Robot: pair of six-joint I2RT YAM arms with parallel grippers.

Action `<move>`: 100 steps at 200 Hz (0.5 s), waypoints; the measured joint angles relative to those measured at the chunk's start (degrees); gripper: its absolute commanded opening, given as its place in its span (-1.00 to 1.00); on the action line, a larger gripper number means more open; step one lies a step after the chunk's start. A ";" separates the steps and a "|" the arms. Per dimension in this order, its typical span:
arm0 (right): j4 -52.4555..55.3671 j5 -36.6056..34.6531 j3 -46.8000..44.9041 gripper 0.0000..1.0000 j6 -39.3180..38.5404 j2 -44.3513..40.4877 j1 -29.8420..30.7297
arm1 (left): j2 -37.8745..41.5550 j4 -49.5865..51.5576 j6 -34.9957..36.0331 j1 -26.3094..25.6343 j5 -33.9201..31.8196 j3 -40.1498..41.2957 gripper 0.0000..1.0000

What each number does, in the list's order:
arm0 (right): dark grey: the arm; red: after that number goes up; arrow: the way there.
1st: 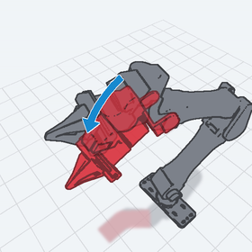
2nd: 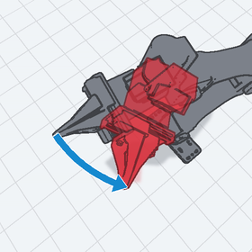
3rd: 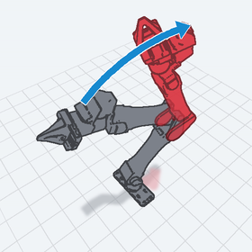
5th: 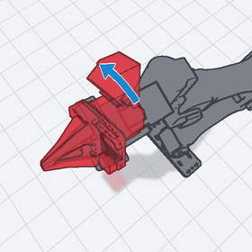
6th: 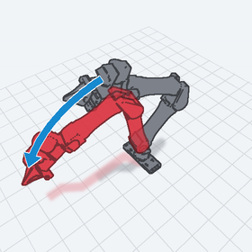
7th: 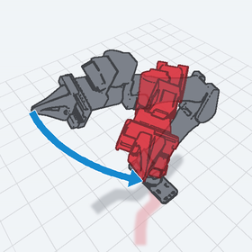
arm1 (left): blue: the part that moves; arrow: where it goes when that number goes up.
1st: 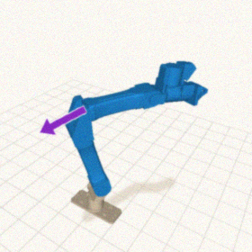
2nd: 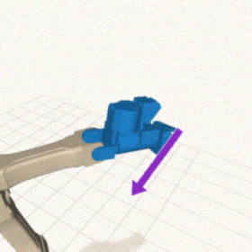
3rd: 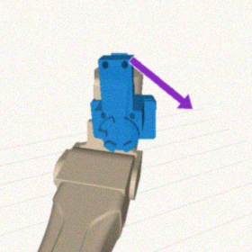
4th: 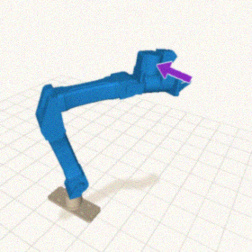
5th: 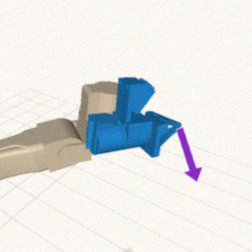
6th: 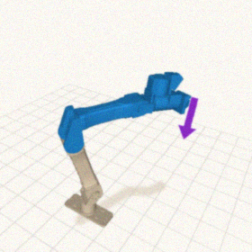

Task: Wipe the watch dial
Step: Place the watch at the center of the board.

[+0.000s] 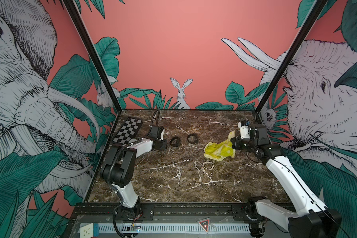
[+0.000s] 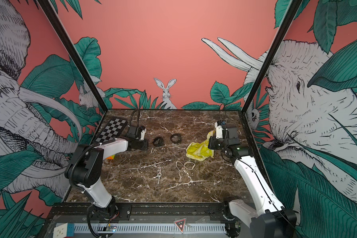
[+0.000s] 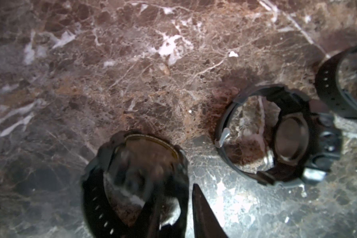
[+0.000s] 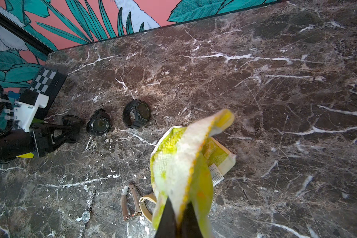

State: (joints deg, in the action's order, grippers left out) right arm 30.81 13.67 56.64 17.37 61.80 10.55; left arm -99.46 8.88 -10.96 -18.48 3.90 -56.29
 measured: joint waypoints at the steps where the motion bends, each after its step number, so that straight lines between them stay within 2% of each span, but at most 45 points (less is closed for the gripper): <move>1: 0.00 0.00 0.00 -1.00 0.00 -0.02 0.00 | 0.00 0.02 -0.11 0.00 0.00 0.00 -0.26; 44: 0.74 0.02 0.09 -1.00 0.00 -0.94 -0.11 | 1.44 0.09 -0.59 0.04 0.04 0.00 -0.18; 48: 0.94 0.02 0.20 -1.00 0.00 -1.03 -0.11 | 1.88 0.09 -0.59 0.04 0.07 0.00 -0.05; 51: 1.03 0.02 0.24 -1.00 0.00 -1.07 -0.11 | 2.19 0.09 -0.50 0.04 0.15 0.00 -0.02; 100: 1.25 0.20 0.42 -1.00 0.07 -1.66 -0.15 | 8.81 0.00 -0.85 0.04 2.80 0.59 0.01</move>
State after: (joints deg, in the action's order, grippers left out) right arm 32.05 13.87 57.06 17.43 60.14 10.39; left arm -90.65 8.88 -11.81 -18.44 6.70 -55.70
